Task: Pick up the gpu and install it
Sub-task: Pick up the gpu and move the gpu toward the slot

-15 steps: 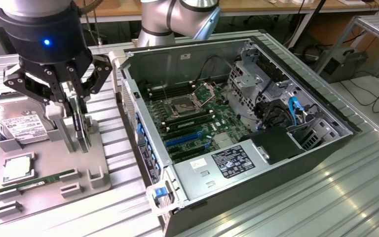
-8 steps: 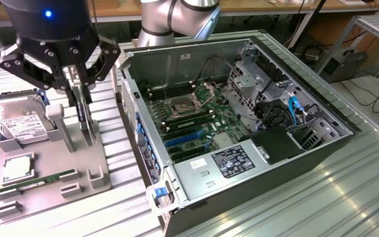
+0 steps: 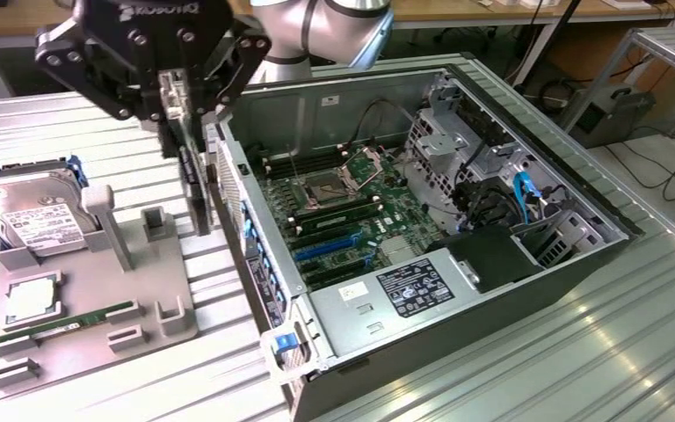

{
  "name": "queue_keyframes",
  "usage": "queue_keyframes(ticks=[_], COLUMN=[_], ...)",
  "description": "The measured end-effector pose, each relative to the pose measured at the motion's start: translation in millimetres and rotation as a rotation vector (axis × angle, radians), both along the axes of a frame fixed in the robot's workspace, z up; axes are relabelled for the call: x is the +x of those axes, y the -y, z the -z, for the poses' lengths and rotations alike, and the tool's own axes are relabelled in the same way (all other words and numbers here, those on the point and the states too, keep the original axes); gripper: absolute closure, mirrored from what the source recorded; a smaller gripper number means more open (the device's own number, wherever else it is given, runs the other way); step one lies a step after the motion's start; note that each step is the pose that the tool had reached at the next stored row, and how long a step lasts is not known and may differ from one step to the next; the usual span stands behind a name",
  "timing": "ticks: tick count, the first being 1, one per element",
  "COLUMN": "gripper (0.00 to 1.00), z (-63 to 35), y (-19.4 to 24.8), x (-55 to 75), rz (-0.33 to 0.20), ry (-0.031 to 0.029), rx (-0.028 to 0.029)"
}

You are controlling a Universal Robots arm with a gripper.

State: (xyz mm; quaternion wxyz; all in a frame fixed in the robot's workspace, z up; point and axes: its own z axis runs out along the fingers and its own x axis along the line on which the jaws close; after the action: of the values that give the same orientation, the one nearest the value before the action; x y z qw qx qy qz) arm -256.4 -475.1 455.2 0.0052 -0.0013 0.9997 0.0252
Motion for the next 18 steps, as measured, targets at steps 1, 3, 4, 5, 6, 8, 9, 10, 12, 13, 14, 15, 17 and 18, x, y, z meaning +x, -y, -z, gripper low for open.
queue_keyframes(ticks=[1,3,4,5,6,8,9,10,12,13,14,15,17,18], gripper=[0.74,0.74,0.74,0.74,0.74,0.74,0.74,0.74,0.74,0.74,0.74,0.74,0.74,0.74], z=[-3.5,-9.6,-10.3,-10.6,-10.6,-10.7,-10.6,-10.6,-10.6,-10.6,-10.5,-10.4,-10.0,-9.6], y=[1.6,4.8,5.5,6.0,6.4,6.4,6.4,6.4,6.4,6.4,6.4,6.4,6.4,6.4], x=[4.7,17.9,23.1,28.2,35.0,45.2,52.1,56.9,65.9,70.3,76.9,81.8,90.6,95.4], rz=[0.0,0.0,0.0,0.0,0.0,0.0,0.0,0.0,0.0,0.0,0.0,0.0,0.0,0.0], ry=[0.0002,0.0,0.0002,0.0001,0.0001,0.0001,0.0,0.0,0.0,0.0,0.0,0.0001,0.0001,0.0001], rx=[0.0019,0.0083,0.0117,0.0142,0.0169,0.0196,0.0206,0.0209,0.0213,0.0214,0.0214,0.0215,0.0215,0.0215])
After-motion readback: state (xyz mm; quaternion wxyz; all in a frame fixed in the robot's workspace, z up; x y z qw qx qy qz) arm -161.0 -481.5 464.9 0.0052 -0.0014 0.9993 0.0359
